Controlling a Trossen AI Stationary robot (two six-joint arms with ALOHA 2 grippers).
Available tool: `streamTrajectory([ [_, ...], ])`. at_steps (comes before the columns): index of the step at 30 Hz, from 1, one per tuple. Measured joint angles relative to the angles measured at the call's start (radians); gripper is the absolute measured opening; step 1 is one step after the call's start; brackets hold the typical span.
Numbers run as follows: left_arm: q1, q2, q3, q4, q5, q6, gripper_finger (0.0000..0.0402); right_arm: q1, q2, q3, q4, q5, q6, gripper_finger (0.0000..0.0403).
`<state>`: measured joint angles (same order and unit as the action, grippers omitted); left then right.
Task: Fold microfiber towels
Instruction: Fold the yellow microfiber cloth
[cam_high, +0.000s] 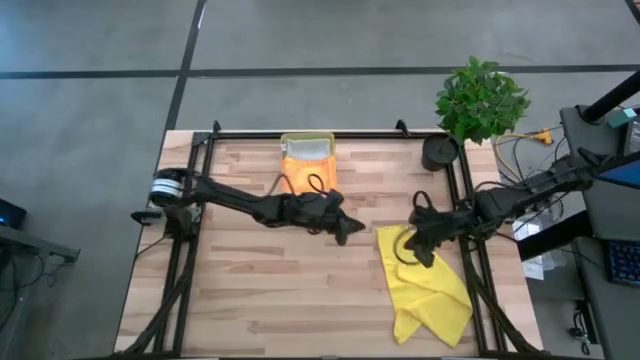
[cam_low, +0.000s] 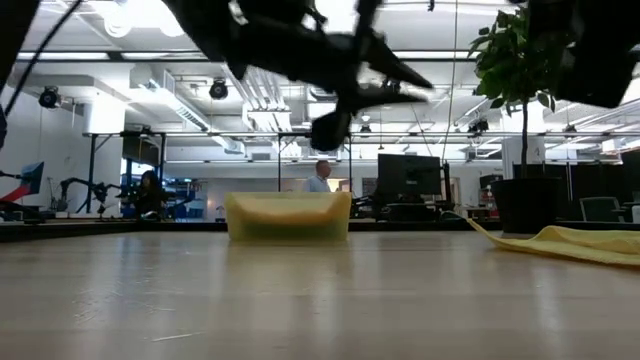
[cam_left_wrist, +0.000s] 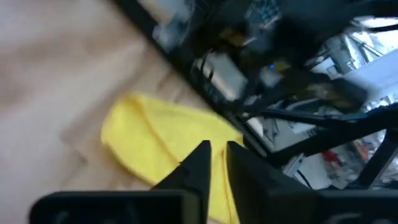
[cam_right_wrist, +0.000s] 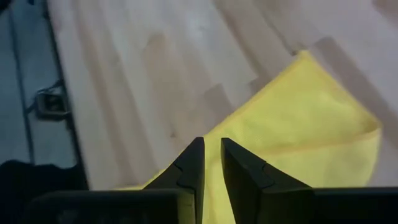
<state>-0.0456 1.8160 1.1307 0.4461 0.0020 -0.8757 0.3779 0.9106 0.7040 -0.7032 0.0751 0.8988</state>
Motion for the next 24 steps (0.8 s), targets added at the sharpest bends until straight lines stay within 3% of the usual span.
streamTrajectory([
  [6, 0.000, 0.193, 0.129, -0.019, 0.091, -0.205, 0.0117, 0.192, -0.072, -0.002, 0.001, 0.112, 0.103, 0.0048],
  [10, 0.014, 0.274, 0.190, -0.030, 0.095, -0.353, 0.0154, 0.301, -0.113, -0.002, 0.004, 0.202, 0.160, 0.0048],
  [17, 0.016, 0.328, 0.314, -0.327, 0.053, -0.374, 0.0161, 0.415, -0.151, -0.002, 0.003, 0.244, 0.177, 0.0048],
  [24, 0.022, 0.342, 0.358, -0.383, -0.012, -0.362, 0.0161, 0.452, -0.145, -0.002, 0.005, 0.251, 0.179, 0.0048],
])
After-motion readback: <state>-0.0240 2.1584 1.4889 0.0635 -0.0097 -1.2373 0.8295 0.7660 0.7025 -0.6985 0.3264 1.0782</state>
